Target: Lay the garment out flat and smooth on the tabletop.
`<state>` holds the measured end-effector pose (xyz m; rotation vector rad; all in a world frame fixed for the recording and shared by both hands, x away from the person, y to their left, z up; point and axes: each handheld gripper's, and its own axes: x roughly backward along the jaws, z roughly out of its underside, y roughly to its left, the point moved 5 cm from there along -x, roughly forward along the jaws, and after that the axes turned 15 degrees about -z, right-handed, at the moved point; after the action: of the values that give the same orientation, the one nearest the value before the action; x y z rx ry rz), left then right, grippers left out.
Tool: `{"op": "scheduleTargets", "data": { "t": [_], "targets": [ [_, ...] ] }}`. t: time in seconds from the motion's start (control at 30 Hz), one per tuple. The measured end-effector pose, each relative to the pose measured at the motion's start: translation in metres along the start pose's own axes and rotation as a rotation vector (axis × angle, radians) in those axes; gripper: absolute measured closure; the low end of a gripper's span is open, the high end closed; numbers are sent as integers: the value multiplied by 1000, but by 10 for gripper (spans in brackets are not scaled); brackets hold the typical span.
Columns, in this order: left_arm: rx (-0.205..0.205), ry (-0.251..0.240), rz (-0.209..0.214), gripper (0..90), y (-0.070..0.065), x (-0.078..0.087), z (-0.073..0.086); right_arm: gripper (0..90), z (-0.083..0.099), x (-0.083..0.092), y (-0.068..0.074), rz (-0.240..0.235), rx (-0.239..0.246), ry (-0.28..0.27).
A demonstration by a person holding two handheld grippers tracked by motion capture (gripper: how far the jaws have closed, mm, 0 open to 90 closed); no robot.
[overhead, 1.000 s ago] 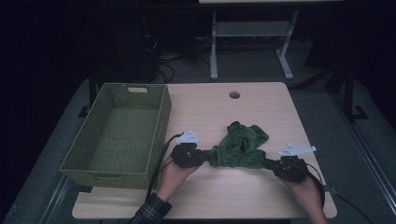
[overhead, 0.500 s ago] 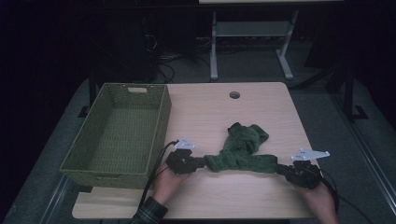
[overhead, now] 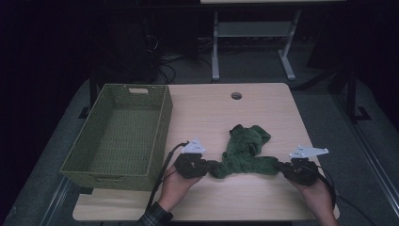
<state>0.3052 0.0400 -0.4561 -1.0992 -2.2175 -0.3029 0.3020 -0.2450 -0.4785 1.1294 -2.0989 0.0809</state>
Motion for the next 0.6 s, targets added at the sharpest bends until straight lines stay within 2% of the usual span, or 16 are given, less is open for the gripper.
{"op": "scheduleTargets", "data": {
  "t": [0.03, 0.07, 0.13, 0.17, 0.23, 0.37, 0.43, 0.47, 0.5, 0.57, 0.6],
  "targets": [
    [0, 0, 0, 852, 0, 0, 0, 890, -1, -4, -1, 1, 4, 11],
    [-14, 19, -3, 853, -4, -10, 3, 894, -1, -8, -2, 2, -6, 24],
    [-24, 32, -19, 853, -3, -15, 5, 894, -1, -13, -5, 10, 12, 44],
    [-31, 55, -53, 854, 5, -25, 10, 894, -1, -15, -6, 9, 12, 49],
    [-37, 85, -90, 857, 15, -32, 15, 894, 1, -18, -9, 19, 10, 72],
    [-6, 106, -112, 872, 30, -42, 22, 896, 4, -23, -15, 28, 11, 88],
    [-4, 117, -106, 882, 33, -44, 23, 897, 5, -24, -16, 25, -1, 94],
    [-4, 117, -106, 890, 33, -44, 23, 897, 5, -24, -16, 25, -1, 94],
    [-24, 119, -104, 895, 33, -45, 23, 898, 5, -25, -17, 21, -3, 93],
    [-19, 123, -105, 896, 32, -45, 23, 899, 6, -25, -15, 21, -2, 100],
    [-34, 133, -108, 896, 32, -43, 23, 899, 7, -25, -14, 22, 3, 103]
  ]
}}
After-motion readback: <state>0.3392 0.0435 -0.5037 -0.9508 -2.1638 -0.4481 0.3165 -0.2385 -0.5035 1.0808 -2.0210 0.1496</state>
